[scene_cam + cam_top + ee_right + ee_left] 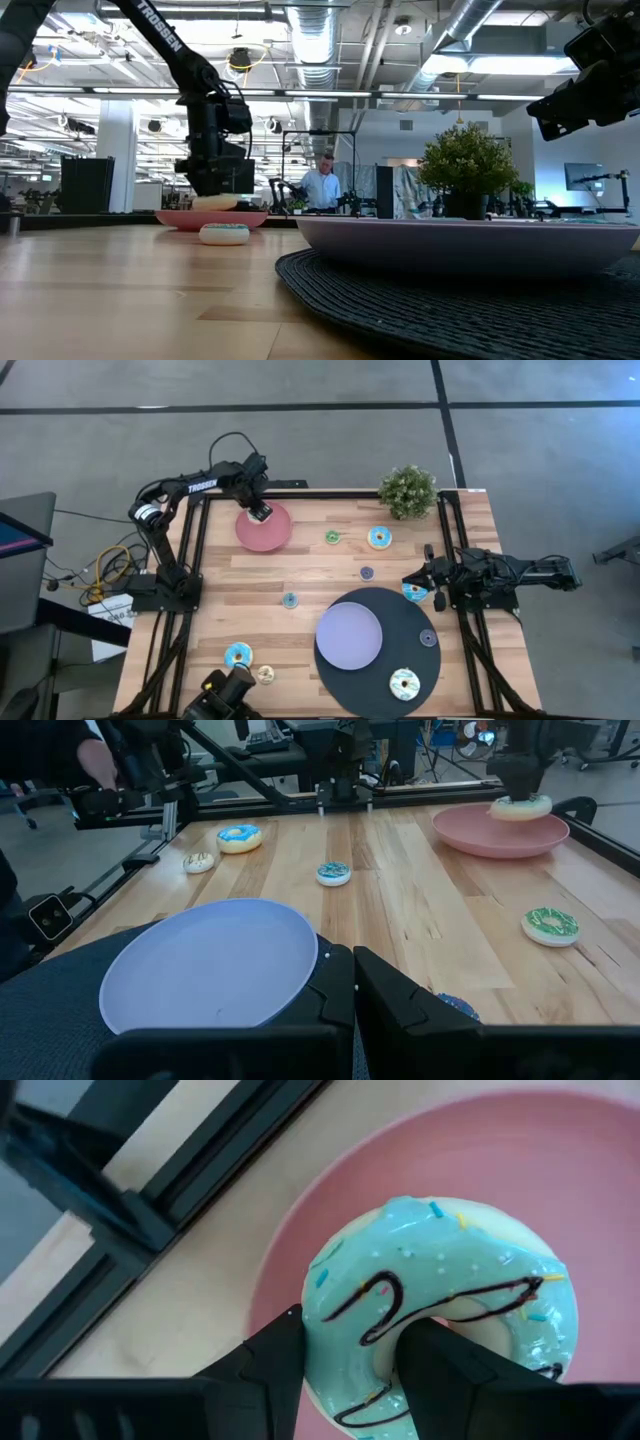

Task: Pick & Place donuts
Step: Put the large light blue donut on the pink plate

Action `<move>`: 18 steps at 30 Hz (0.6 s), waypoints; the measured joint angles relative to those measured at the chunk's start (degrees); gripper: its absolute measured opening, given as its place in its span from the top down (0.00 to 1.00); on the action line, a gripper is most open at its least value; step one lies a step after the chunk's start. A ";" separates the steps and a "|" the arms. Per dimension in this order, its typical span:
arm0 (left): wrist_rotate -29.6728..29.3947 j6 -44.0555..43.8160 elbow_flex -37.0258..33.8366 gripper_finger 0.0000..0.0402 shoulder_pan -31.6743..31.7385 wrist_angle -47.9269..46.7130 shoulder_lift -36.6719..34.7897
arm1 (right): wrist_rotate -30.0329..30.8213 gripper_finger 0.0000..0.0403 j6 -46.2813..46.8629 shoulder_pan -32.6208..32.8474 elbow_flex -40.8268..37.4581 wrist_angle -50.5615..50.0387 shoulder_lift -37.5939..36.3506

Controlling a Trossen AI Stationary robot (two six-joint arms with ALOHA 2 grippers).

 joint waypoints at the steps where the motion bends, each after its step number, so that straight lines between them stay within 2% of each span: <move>1: -0.04 0.00 0.00 0.66 -0.10 0.50 0.00 | 0.00 1.00 -0.01 -0.02 0.00 0.00 0.00; 7: -0.81 0.02 0.00 0.64 -0.23 2.17 0.00 | 0.00 1.00 0.00 -0.02 0.00 0.00 0.00; 18: -0.87 0.02 0.00 0.55 -0.23 0.40 0.00 | 0.00 1.00 0.01 -0.01 0.00 0.00 0.02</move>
